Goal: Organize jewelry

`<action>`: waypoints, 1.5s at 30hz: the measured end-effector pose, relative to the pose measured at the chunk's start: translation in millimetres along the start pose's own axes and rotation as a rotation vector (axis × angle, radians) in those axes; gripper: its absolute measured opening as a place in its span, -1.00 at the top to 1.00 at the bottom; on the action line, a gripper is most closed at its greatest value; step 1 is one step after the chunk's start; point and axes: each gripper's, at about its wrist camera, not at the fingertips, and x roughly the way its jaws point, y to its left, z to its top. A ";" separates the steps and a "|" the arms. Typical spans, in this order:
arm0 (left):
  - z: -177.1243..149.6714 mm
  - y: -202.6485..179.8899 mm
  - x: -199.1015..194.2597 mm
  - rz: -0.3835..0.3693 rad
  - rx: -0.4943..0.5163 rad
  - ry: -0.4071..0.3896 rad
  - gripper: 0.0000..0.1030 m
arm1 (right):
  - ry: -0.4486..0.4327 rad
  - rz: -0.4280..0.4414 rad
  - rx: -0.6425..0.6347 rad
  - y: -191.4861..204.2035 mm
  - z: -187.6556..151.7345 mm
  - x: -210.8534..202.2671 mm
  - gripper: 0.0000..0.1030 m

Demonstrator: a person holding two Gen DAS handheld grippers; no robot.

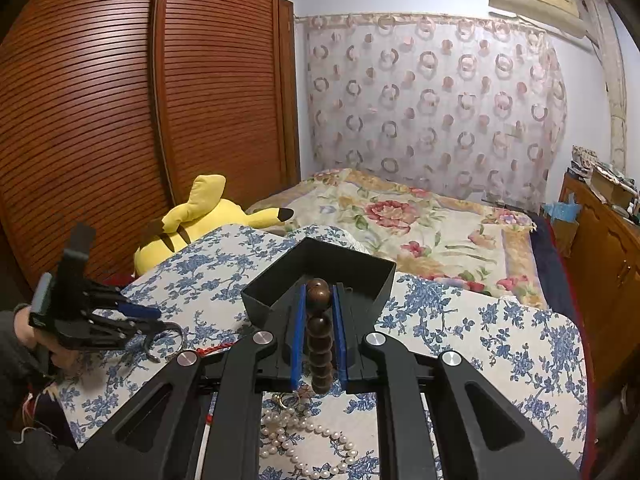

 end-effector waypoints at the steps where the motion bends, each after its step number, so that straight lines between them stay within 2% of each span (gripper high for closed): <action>1: -0.6 0.2 2.5 -0.001 -0.001 0.004 0.61 | -0.001 0.000 -0.003 0.8 0.5 -0.3 0.71; 3: -1.5 -1.3 2.4 0.004 0.009 -0.010 0.71 | -0.003 0.001 -0.008 2.4 1.3 -1.1 0.71; 4: -1.7 -2.3 1.9 -0.008 0.012 -0.010 0.92 | -0.003 0.001 -0.010 2.7 1.4 -1.5 0.71; 9: 9.8 -5.7 -12.0 -0.021 -0.010 -0.068 0.92 | -0.002 -0.003 -0.020 3.4 3.1 2.6 0.71; 16: 60.5 -24.4 -32.7 -0.064 -0.028 -0.187 0.92 | -0.013 -0.007 -0.029 2.5 12.2 12.0 0.71; 21: 93.7 -42.5 -29.1 -0.089 -0.027 -0.227 0.92 | -0.029 -0.018 -0.021 -2.4 29.5 23.2 0.71; 26: 113.1 -52.0 -15.8 -0.098 -0.043 -0.233 0.92 | 0.001 -0.021 -0.005 -10.9 35.4 43.3 0.71; 33: 131.6 -62.2 9.4 -0.089 -0.046 -0.206 0.92 | 0.090 -0.017 0.030 -21.3 21.7 69.4 0.70; 39: 136.1 -67.0 21.2 -0.094 -0.053 -0.185 0.87 | 0.090 -0.013 0.044 -24.1 11.1 60.0 0.70; 45: 130.7 -67.0 11.2 -0.095 -0.053 -0.197 0.84 | 0.093 -0.003 0.034 -21.5 -7.5 38.9 0.70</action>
